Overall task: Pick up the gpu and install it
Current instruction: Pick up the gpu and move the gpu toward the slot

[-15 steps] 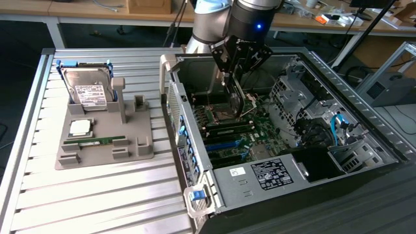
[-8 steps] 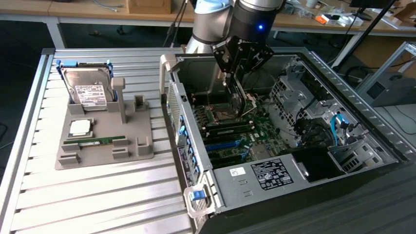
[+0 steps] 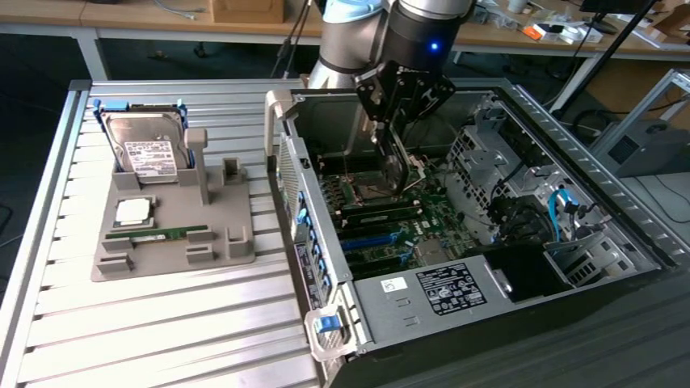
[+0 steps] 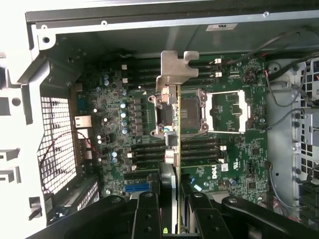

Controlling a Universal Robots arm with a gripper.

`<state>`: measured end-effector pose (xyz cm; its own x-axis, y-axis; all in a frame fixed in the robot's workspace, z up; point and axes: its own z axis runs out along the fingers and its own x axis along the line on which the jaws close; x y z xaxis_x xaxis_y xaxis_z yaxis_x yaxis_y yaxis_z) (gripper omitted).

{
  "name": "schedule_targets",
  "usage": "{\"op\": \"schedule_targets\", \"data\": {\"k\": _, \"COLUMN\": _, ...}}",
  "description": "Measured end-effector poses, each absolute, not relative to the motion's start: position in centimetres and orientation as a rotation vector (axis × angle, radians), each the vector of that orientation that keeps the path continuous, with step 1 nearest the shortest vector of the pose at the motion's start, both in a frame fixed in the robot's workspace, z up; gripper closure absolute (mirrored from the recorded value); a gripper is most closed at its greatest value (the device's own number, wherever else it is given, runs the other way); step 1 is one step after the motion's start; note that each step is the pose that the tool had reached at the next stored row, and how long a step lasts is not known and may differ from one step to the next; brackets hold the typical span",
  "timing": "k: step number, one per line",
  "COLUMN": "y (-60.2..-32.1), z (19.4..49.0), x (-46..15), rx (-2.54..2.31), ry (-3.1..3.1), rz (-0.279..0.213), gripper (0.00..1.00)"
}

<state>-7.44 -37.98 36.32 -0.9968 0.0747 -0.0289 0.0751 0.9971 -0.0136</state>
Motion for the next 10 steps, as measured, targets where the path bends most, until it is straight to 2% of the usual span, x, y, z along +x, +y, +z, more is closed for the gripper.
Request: {"op": "schedule_targets", "data": {"k": 10, "y": -37.98, "z": 36.11, "x": -7.11, "rx": 0.117, "ry": 3.111, "rz": -0.023, "gripper": 0.73}}
